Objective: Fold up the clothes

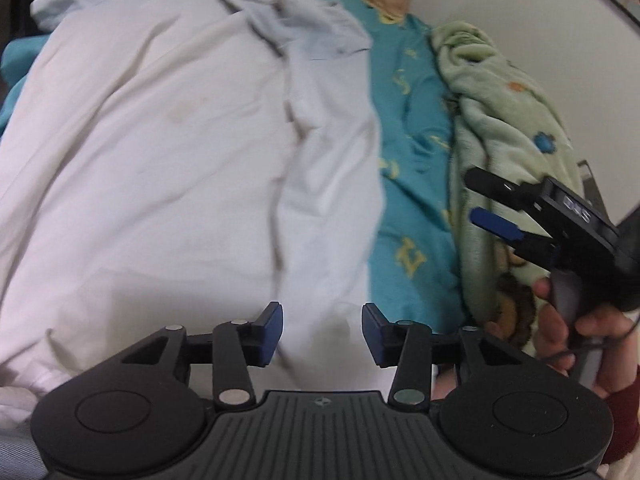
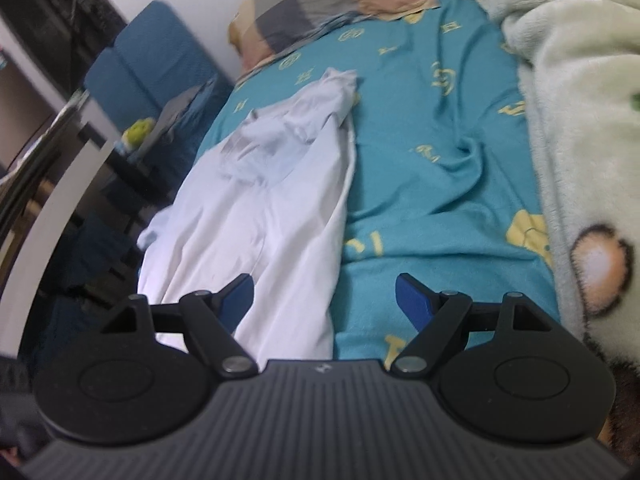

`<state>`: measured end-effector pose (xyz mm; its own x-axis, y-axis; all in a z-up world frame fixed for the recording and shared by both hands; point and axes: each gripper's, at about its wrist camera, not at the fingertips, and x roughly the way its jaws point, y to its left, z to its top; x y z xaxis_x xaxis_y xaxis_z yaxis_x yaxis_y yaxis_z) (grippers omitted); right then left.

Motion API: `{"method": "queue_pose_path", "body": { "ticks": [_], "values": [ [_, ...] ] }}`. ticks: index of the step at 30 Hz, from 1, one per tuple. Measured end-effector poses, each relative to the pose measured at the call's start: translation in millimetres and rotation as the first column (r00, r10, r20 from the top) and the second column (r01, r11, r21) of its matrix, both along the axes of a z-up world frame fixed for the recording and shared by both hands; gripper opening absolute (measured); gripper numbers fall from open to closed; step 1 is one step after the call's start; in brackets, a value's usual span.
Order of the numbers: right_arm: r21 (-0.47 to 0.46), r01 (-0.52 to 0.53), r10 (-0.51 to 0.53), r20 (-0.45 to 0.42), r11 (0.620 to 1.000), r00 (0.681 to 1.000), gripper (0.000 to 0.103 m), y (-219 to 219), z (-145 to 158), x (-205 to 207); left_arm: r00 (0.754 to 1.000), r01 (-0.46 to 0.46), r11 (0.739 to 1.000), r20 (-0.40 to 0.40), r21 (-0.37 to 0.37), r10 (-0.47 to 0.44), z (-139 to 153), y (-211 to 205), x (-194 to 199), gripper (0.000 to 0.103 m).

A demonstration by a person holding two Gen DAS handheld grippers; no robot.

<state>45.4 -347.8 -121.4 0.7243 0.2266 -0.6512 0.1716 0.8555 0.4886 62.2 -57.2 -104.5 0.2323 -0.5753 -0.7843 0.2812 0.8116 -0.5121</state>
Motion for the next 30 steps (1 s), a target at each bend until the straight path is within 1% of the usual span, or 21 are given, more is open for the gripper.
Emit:
{"method": "queue_pose_path", "body": {
  "ticks": [3, 4, 5, 6, 7, 8, 9, 10, 11, 12, 13, 16, 18, 19, 21, 22, 24, 27, 28, 29, 30],
  "values": [
    [0.010, 0.042, -0.043, 0.019, 0.999, 0.999, 0.080, -10, 2, -3, 0.995, 0.090, 0.996, 0.053, -0.016, -0.089, 9, -29, -16, 0.059],
    [0.014, 0.052, -0.052, 0.025, 0.999, 0.998, 0.080, -14, 3, -4, 0.989, 0.132, 0.991, 0.072, -0.005, -0.131, 11, -38, -20, 0.063],
    [0.019, 0.063, -0.063, 0.026, 0.998, 0.998, 0.080, -16, 2, -3, 0.980, 0.177, 0.984, 0.094, 0.021, -0.178, 11, -47, -28, 0.066],
    [0.028, 0.070, -0.071, 0.020, 0.997, 0.997, 0.080, -19, 1, -3, 0.971, 0.208, 0.976, 0.108, 0.068, -0.214, 8, -57, -33, 0.067],
    [0.036, 0.077, -0.078, 0.015, 0.996, 0.997, 0.080, -22, -1, -2, 0.961, 0.237, 0.964, 0.120, 0.116, -0.251, 5, -66, -37, 0.068],
    [0.042, 0.077, -0.077, 0.009, 0.996, 0.997, 0.080, -23, -2, -1, 0.950, 0.263, 0.951, 0.128, 0.164, -0.285, 2, -75, -41, 0.065],
    [0.048, 0.076, -0.076, 0.003, 0.996, 0.997, 0.080, -24, -4, 0, 0.945, 0.274, 0.939, 0.122, 0.208, -0.303, -2, -78, -44, 0.062],
    [0.048, 0.068, -0.068, 0.000, 0.997, 0.998, 0.080, -23, -5, 1, 0.940, 0.284, 0.926, 0.116, 0.249, -0.320, -7, -80, -47, 0.052],
    [0.043, 0.057, -0.057, -0.003, 0.997, 0.998, 0.080, -21, -6, 1, 0.937, 0.292, 0.917, 0.110, 0.272, -0.331, -9, -80, -49, 0.027],
    [0.042, 0.045, -0.045, -0.006, 0.998, 0.999, 0.080, -19, -7, 2, 0.935, 0.298, 0.908, 0.104, 0.294, -0.340, -10, -79, -51, 0.016],
    [0.064, 0.035, -0.035, -0.009, 0.997, 0.999, 0.080, -20, -9, 3, 0.939, 0.285, 0.910, 0.101, 0.302, -0.328, -9, -71, -52, 0.011],
    [0.138, 0.038, -0.034, -0.030, 0.990, 0.999, 0.080, -22, -17, 7, 0.965, 0.218, 0.951, 0.099, 0.221, -0.244, 6, -32, -53, 0.009],
    [0.176, 0.048, -0.040, -0.050, 0.983, 0.998, 0.080, -22, -24, 14, 0.986, 0.138, 0.981, 0.073, 0.138, -0.149, 14, -6, -48, 0.009],
    [0.199, 0.050, -0.039, -0.059, 0.979, 0.997, 0.080, -21, -28, 20, 0.993, 0.097, 0.991, 0.057, 0.096, -0.103, 18, 7, -47, 0.009],
    [0.243, 0.042, -0.026, -0.070, 0.969, 0.997, 0.078, -16, -37, 35, 0.999, 0.040, 0.999, 0.010, 0.013, -0.040, 19, 28, -45, 0.010],
    [0.247, 0.035, -0.016, -0.077, 0.968, 0.997, 0.078, -11, -42, 44, 1.000, 0.015, 1.000, -0.004, -0.011, -0.015, 18, 36, -46, 0.010],
    [0.253, 0.020, 0.003, -0.090, 0.967, 0.996, 0.077, -1, -51, 62, 1.000, -0.021, 1.000, -0.009, -0.019, 0.021, 16, 43, -48, 0.010],
    [0.319, -0.023, 0.068, -0.132, 0.948, 0.989, 0.075, 15, -72, 74, 0.999, -0.044, 0.998, -0.018, -0.039, 0.044, 14, 45, -51, 0.010],
    [0.302, -0.043, 0.089, -0.139, 0.952, 0.986, 0.073, 21, -74, 75, 0.999, -0.049, 0.998, -0.023, -0.048, 0.048, 13, 45, -52, 0.010],
    [0.283, -0.064, 0.110, -0.147, 0.957, 0.983, 0.056, 26, -76, 75, 0.999, -0.049, 0.997, -0.026, -0.053, 0.048, 13, 45, -52, 0.011],
    [0.265, -0.086, 0.130, -0.155, 0.961, 0.979, 0.032, 32, -78, 75, 0.999, -0.048, 0.997, -0.028, -0.059, 0.047, 12, 44, -53, 0.011]
  ]
}}
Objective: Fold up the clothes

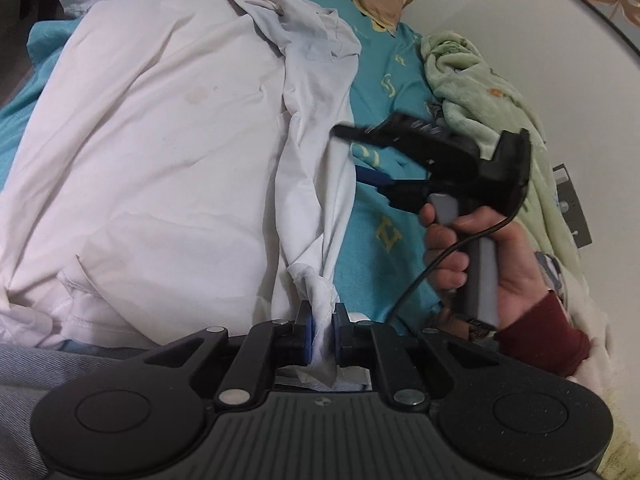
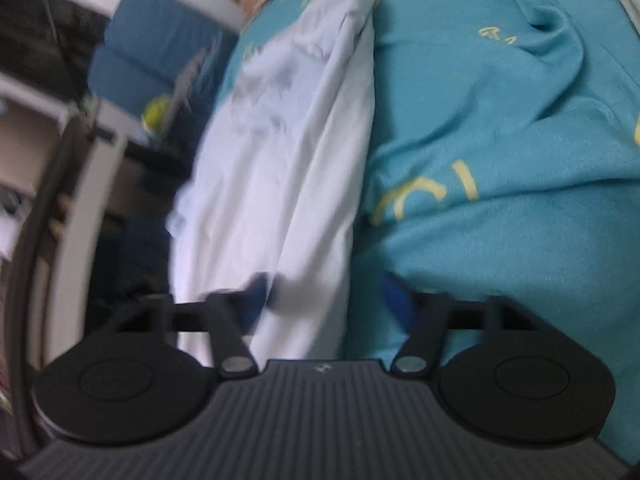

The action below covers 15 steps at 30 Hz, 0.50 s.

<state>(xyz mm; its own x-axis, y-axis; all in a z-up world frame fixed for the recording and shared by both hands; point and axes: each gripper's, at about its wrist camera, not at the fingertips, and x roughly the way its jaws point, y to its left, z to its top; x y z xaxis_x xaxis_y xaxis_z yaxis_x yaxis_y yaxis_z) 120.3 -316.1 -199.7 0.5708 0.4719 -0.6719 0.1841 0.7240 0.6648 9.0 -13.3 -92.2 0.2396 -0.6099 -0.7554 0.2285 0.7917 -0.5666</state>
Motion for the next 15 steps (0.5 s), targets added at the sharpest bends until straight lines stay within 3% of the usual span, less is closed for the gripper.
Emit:
{"method": "queue_pose_path", "body": {
  "ticks": [2, 3, 6, 8, 10, 13, 15],
  "values": [
    [-0.033, -0.017, 0.017, -0.018, 0.999, 1.000, 0.007, 2, -1, -1, 1.000, -0.002, 1.000, -0.006, -0.005, 0.002, -1, -2, 0, 0.011],
    [-0.037, -0.007, 0.007, -0.013, 0.999, 1.000, 0.005, 0, 1, -4, 1.000, 0.000, 1.000, -0.009, -0.017, 0.000, -2, -2, 0, 0.011],
    [-0.070, 0.041, -0.041, -0.006, 0.997, 0.999, 0.004, -9, 11, -15, 1.000, 0.007, 0.999, -0.015, -0.037, -0.008, -2, -1, 0, 0.009],
    [-0.117, 0.071, -0.073, -0.005, 0.991, 0.997, 0.004, -15, 17, -23, 0.999, 0.008, 1.000, -0.030, -0.014, -0.009, -7, -6, -2, 0.008],
    [-0.221, 0.070, -0.075, -0.012, 0.973, 0.997, 0.004, -17, 17, -24, 0.997, 0.001, 1.000, -0.073, 0.012, 0.000, -13, -6, -2, 0.008],
    [-0.284, 0.039, -0.056, -0.049, 0.958, 0.997, 0.005, -12, 10, -19, 0.993, 0.010, 0.996, -0.121, 0.083, 0.000, -23, -11, -3, 0.008],
    [-0.318, 0.021, -0.042, -0.058, 0.948, 0.997, 0.005, -9, 8, -17, 0.994, 0.026, 0.993, -0.112, 0.112, -0.013, -21, -15, -6, 0.008]
  ]
}}
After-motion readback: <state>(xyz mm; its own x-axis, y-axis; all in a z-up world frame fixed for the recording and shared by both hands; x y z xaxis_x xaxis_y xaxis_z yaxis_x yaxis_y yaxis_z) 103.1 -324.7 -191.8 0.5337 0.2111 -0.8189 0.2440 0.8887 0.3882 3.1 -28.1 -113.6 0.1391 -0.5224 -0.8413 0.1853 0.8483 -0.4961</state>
